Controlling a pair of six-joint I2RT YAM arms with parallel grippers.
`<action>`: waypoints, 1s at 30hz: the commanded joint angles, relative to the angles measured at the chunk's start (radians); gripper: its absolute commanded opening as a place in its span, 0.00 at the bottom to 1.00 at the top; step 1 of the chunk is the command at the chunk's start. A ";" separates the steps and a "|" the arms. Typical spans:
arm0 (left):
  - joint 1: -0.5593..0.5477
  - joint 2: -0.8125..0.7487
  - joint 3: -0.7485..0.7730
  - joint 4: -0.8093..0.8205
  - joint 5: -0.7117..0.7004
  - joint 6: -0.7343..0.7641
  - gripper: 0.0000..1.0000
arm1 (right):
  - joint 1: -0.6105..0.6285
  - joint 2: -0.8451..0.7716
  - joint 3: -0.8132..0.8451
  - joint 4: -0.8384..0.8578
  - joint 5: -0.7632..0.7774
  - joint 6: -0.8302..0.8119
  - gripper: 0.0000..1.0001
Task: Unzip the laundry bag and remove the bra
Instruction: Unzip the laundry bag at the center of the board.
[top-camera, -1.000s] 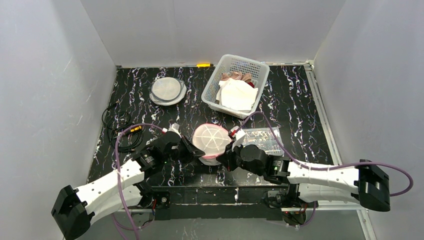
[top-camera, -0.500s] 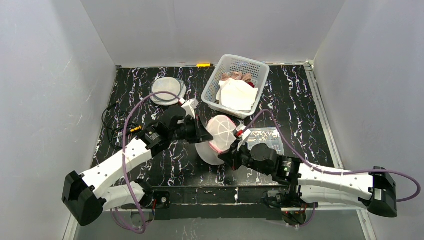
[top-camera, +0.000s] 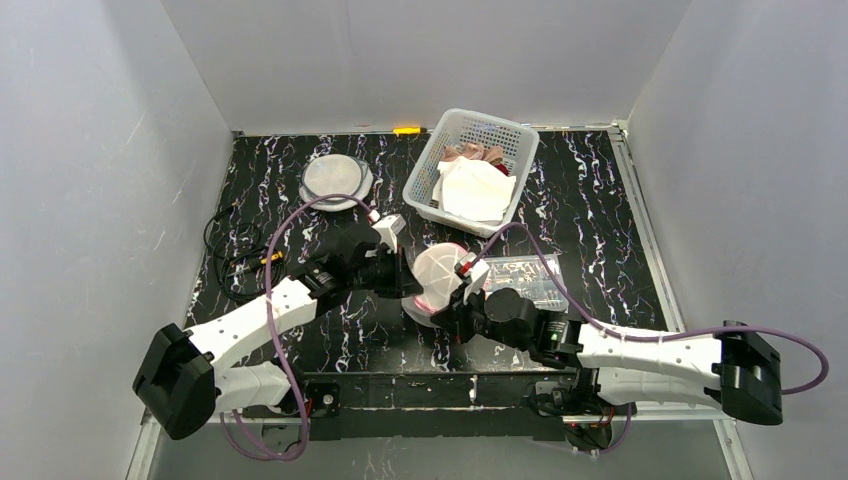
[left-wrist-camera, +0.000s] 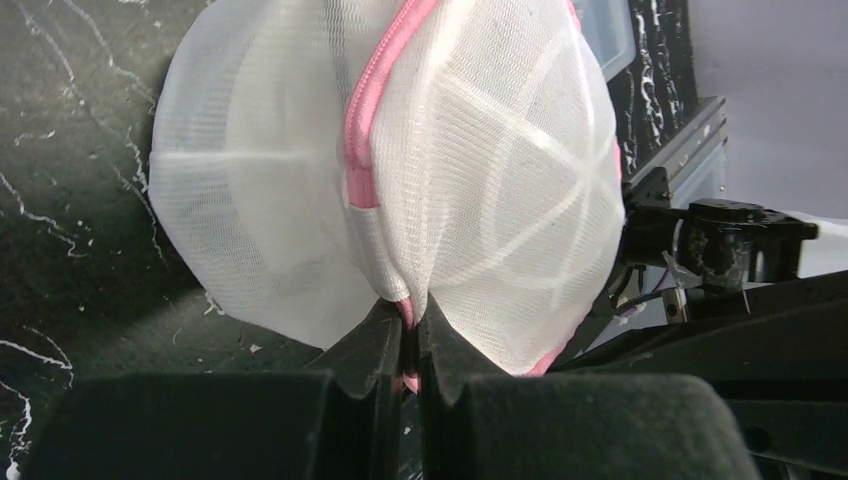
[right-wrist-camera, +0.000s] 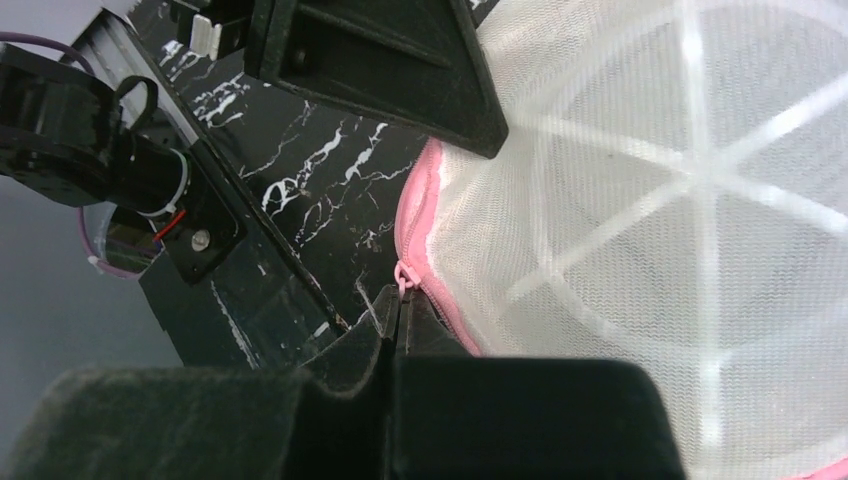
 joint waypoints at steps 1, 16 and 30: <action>0.005 -0.033 -0.047 0.041 -0.056 -0.021 0.00 | 0.013 0.041 0.006 0.139 0.000 0.055 0.01; -0.052 -0.296 -0.129 -0.157 -0.149 -0.447 0.66 | 0.023 0.078 -0.002 0.176 0.019 0.088 0.01; -0.117 -0.263 -0.213 -0.010 -0.247 -0.677 0.40 | 0.029 0.095 0.001 0.191 0.009 0.075 0.01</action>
